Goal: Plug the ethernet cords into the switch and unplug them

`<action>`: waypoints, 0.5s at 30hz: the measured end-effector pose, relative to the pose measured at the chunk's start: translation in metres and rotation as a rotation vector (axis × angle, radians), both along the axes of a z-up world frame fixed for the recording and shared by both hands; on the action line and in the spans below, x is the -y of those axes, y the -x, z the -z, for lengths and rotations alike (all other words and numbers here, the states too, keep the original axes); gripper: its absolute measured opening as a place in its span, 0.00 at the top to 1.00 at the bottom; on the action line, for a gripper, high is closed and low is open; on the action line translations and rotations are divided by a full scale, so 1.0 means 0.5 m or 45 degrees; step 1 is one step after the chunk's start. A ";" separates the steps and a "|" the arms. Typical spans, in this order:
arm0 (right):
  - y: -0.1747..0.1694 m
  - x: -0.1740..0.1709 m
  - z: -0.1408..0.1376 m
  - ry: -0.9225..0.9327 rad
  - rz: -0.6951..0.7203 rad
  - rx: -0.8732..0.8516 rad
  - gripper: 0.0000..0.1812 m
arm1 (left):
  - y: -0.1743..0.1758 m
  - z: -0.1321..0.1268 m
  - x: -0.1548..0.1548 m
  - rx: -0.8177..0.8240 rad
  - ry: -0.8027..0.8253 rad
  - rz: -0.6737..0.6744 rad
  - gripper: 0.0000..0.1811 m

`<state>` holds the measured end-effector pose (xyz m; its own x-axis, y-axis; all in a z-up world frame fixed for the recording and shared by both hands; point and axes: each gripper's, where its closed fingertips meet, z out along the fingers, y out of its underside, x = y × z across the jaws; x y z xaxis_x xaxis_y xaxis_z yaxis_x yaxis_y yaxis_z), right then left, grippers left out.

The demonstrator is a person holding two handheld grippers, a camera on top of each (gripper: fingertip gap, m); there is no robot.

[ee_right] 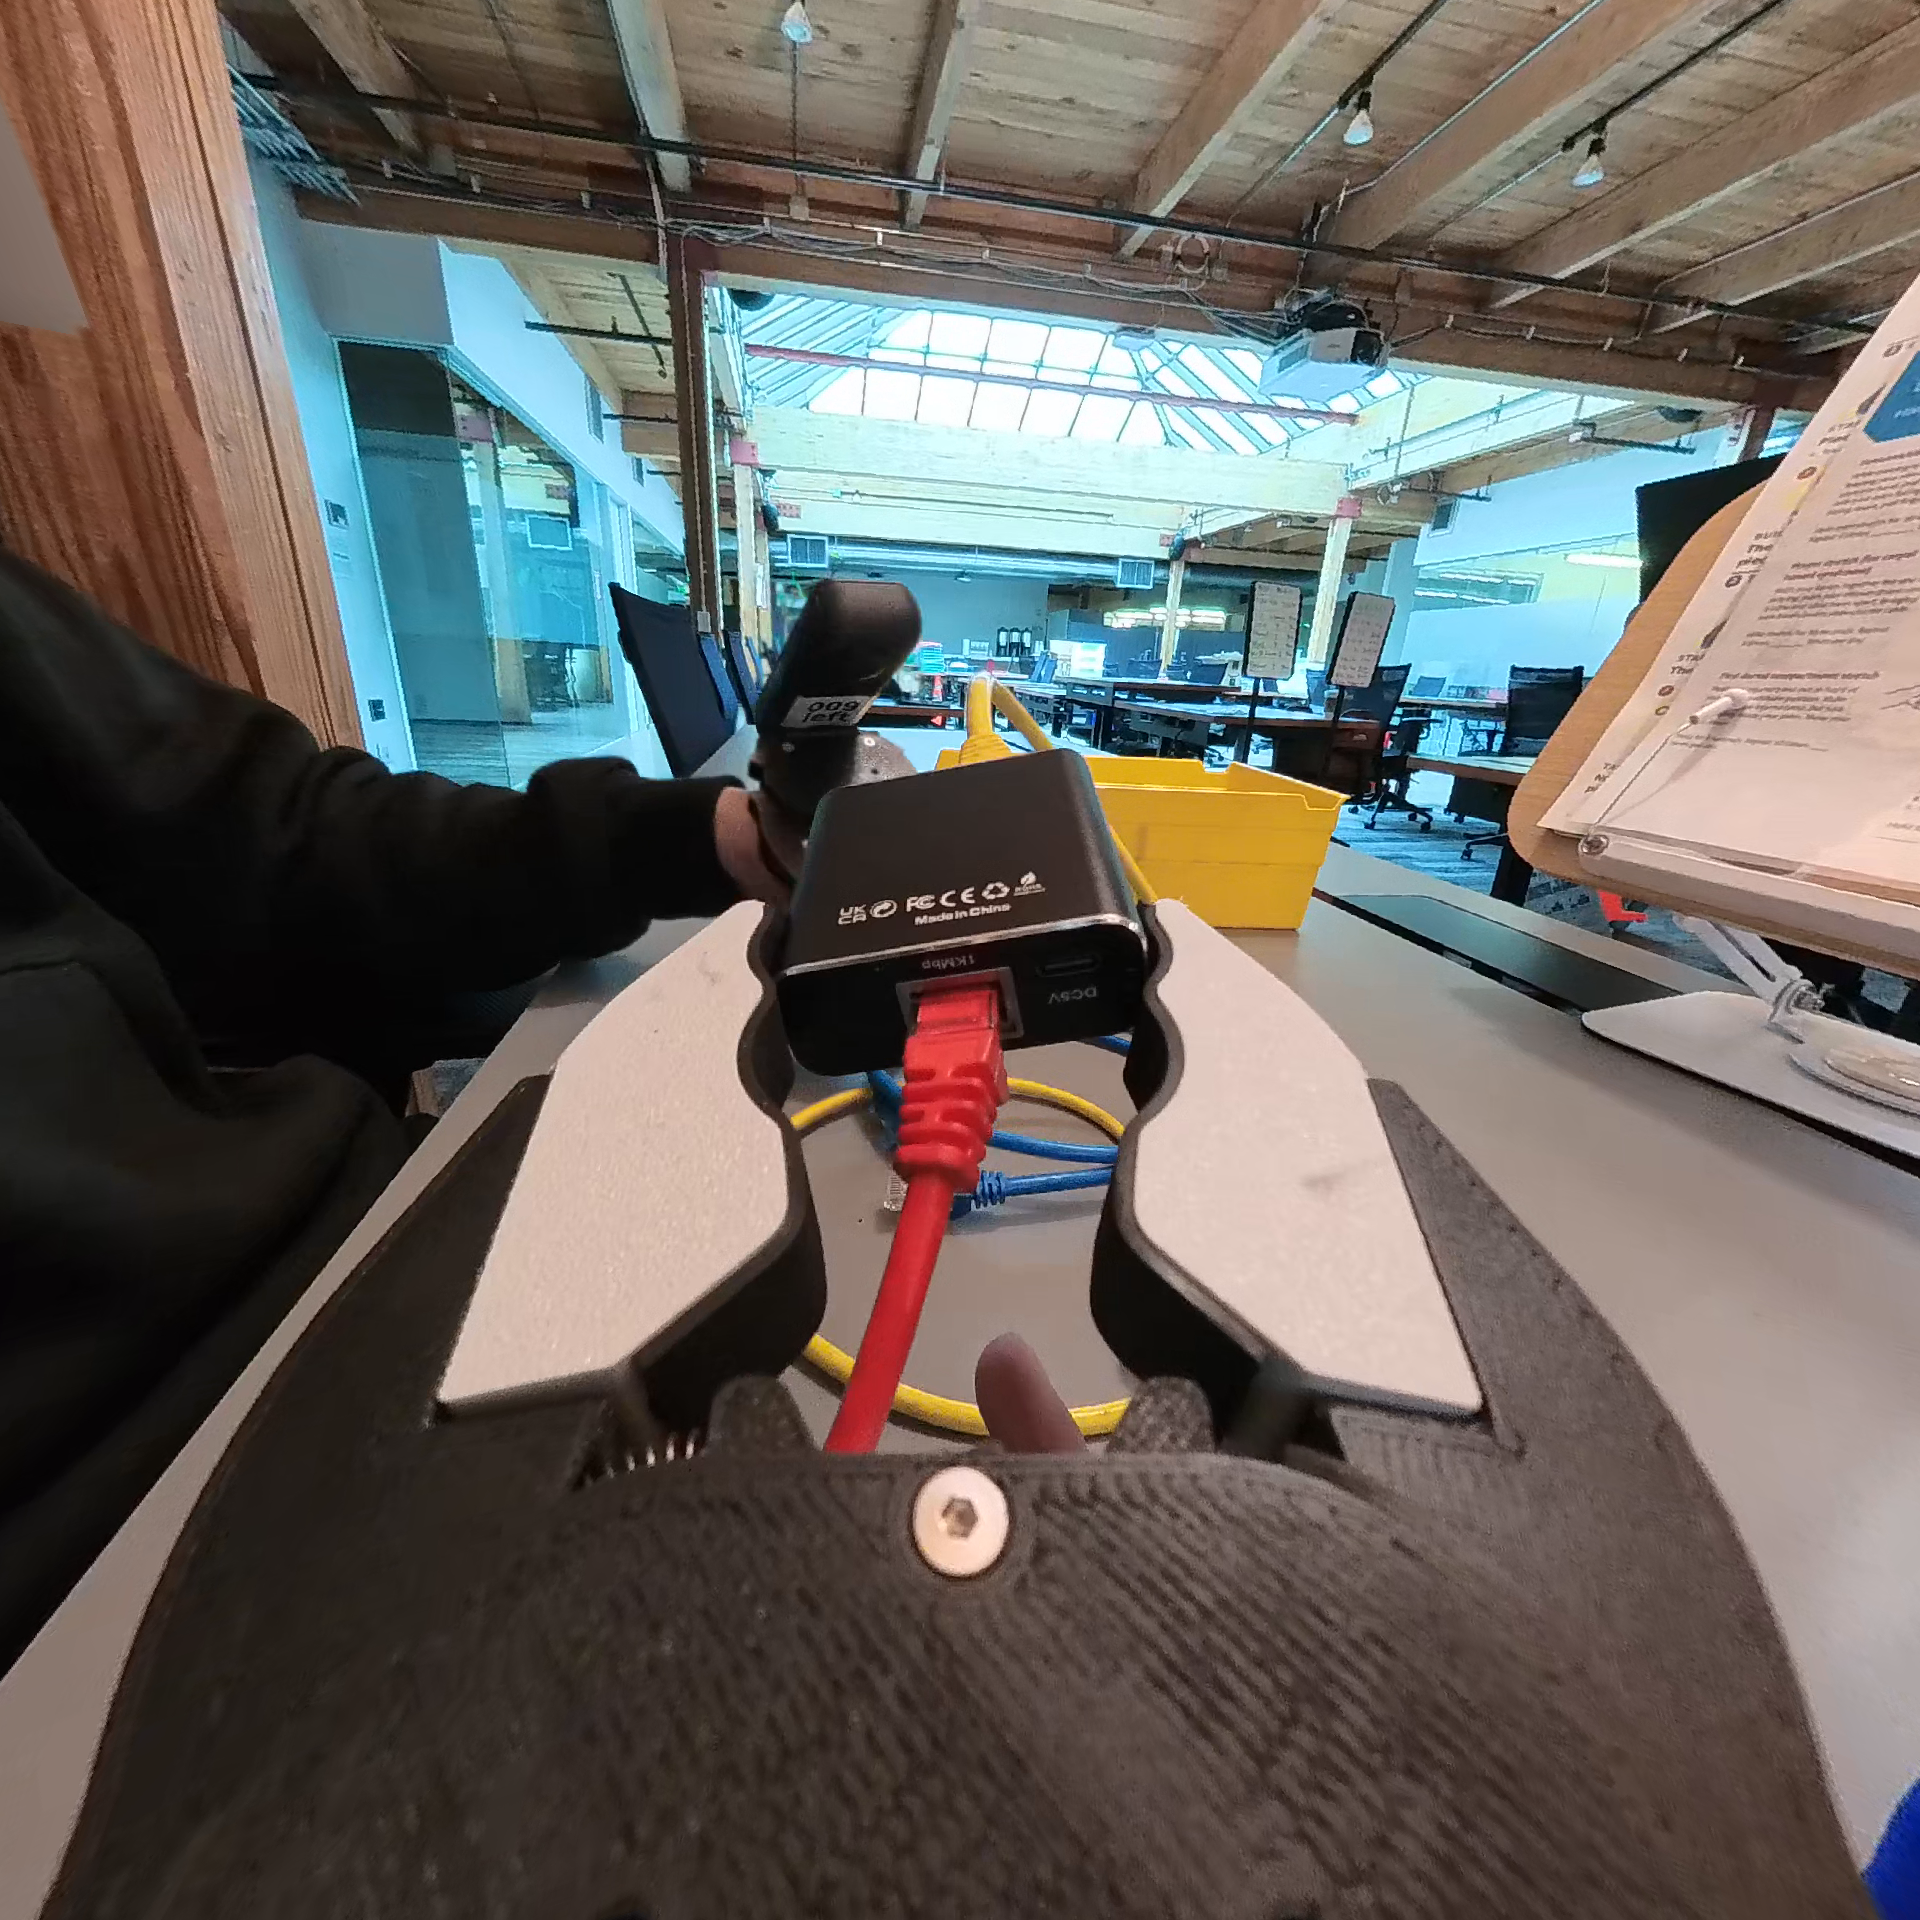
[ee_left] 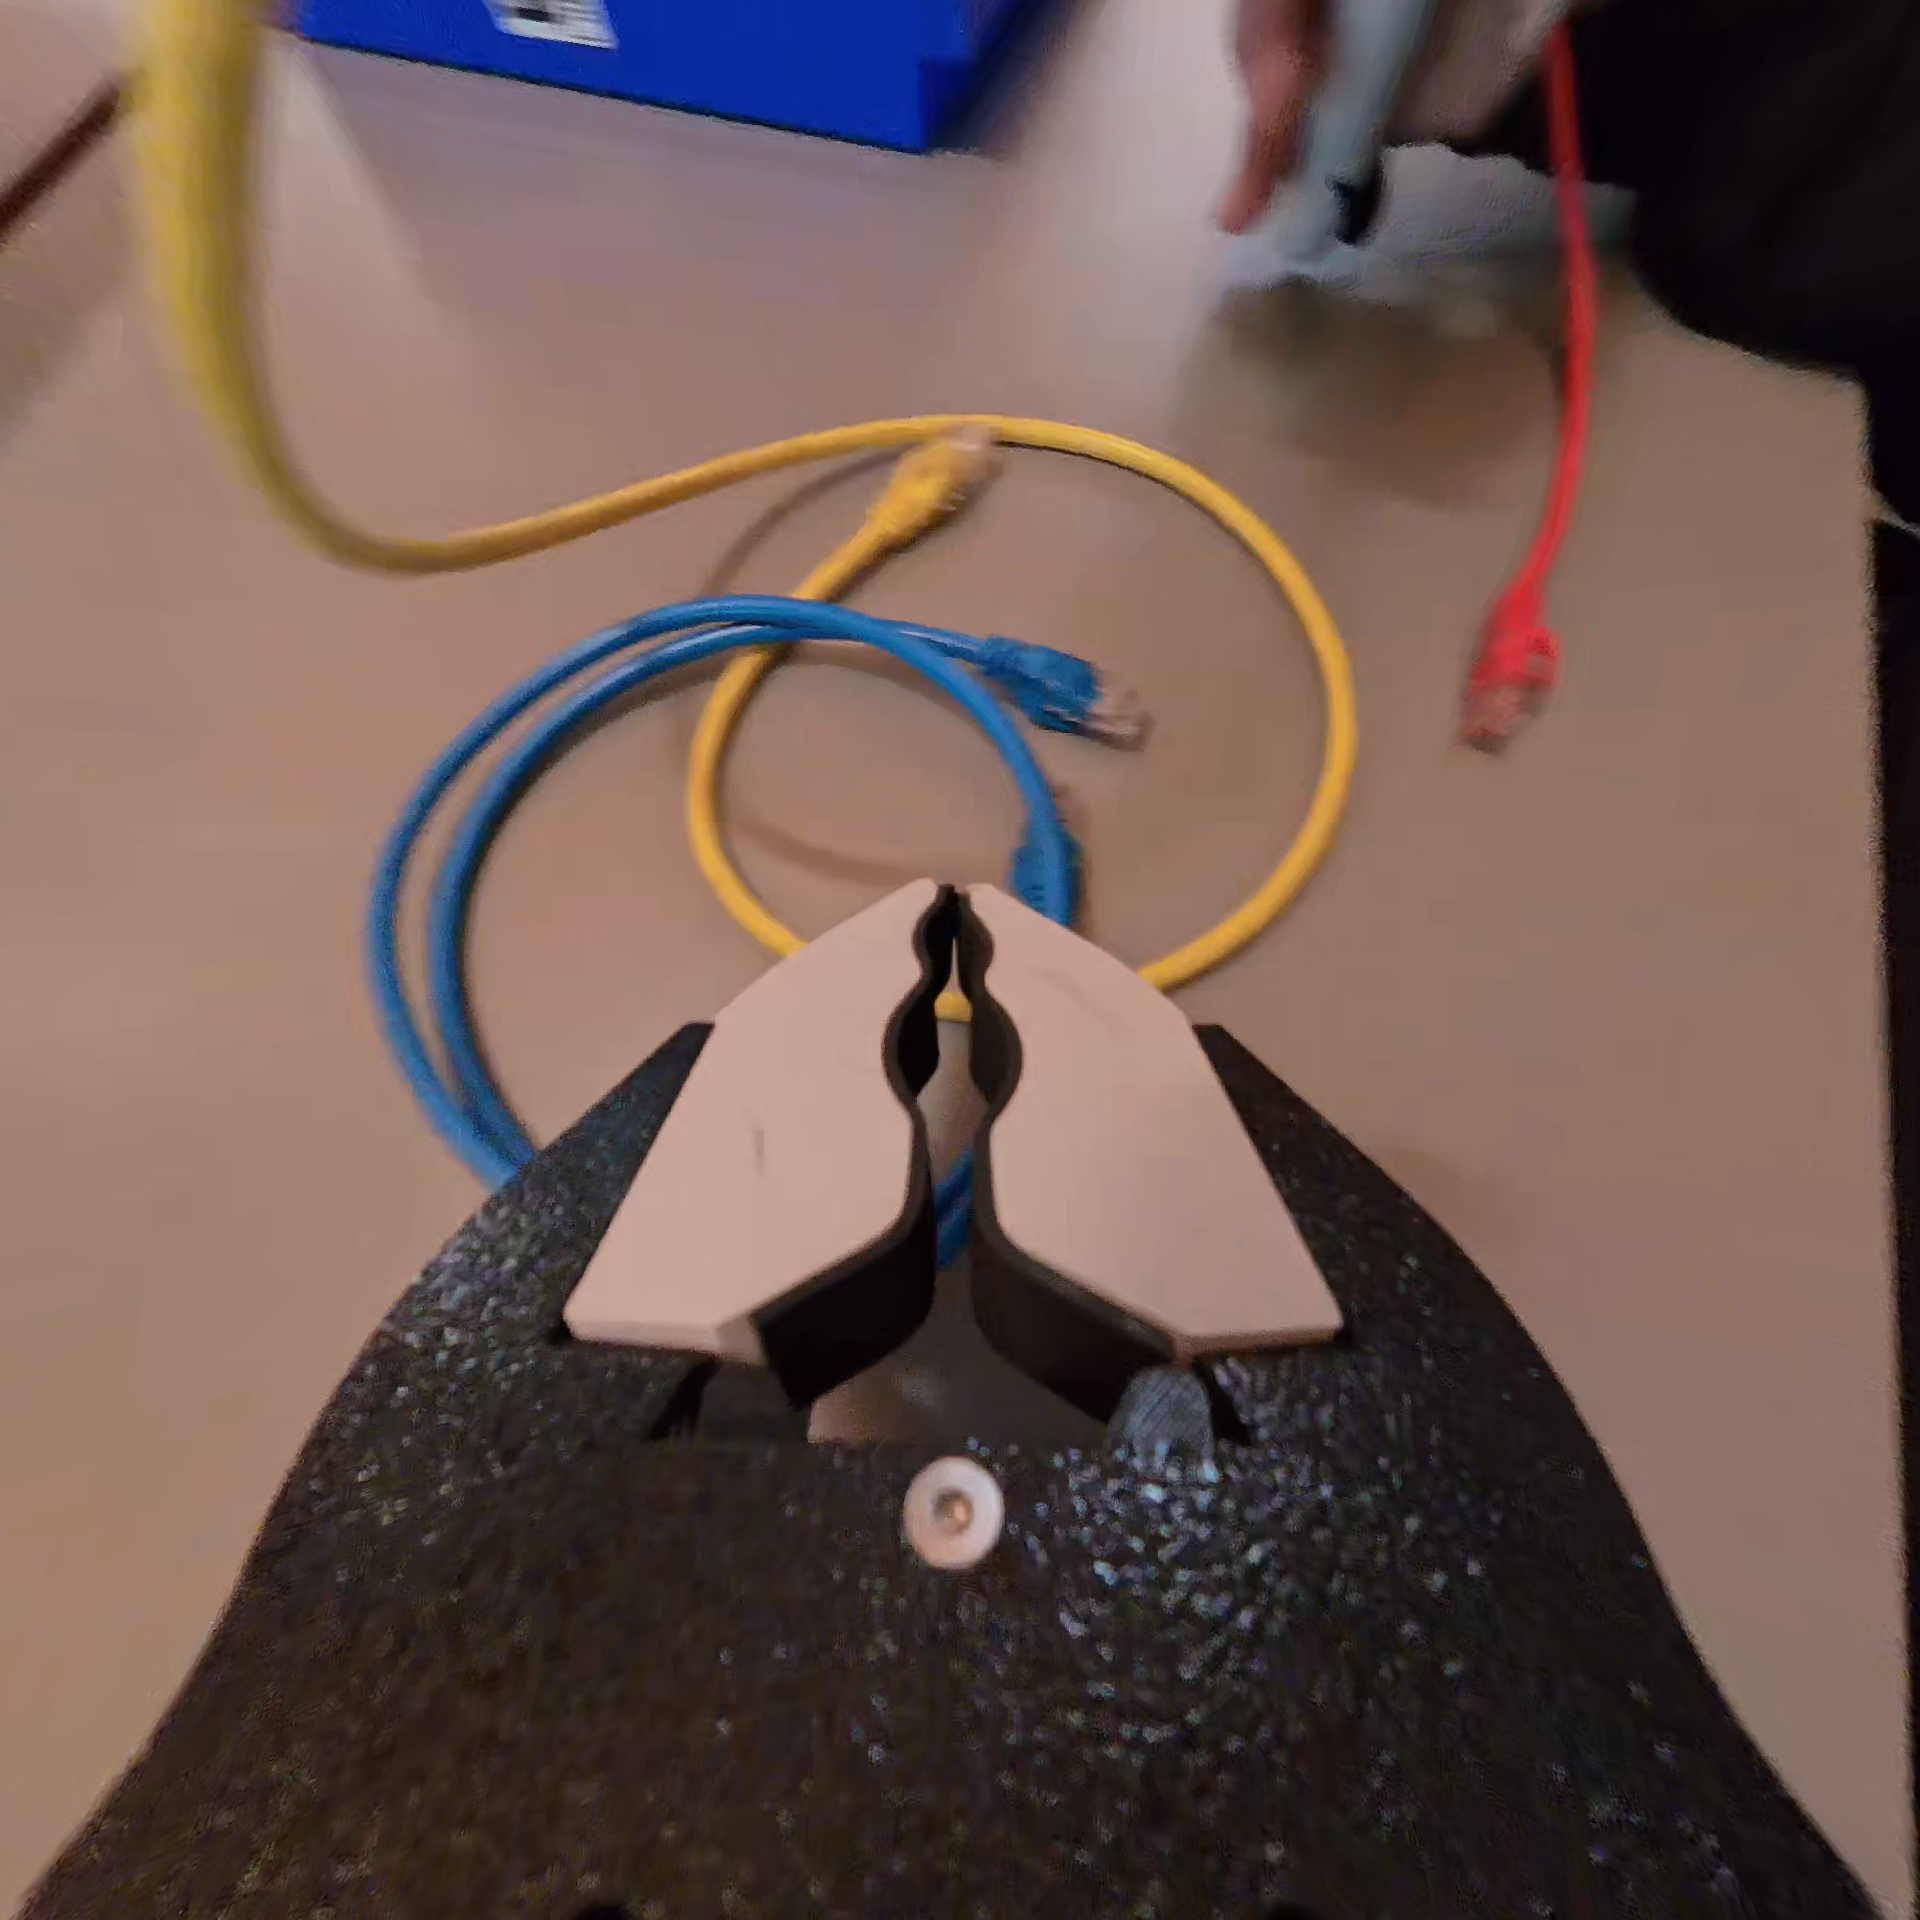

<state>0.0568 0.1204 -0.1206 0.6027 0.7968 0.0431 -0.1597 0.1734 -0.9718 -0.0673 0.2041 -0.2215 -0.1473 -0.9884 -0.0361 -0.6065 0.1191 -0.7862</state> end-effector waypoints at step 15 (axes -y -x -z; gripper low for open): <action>0.004 0.002 0.000 -0.001 -0.014 0.004 0.66 | -0.011 0.043 0.038 -0.317 -0.159 0.133 0.89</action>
<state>0.0547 0.1192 -0.1208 0.5936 0.8035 0.0454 -0.1587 0.1721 -0.9722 -0.0617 0.1849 -0.2430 -0.2679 -0.9576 -0.1062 -0.7580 0.2775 -0.5903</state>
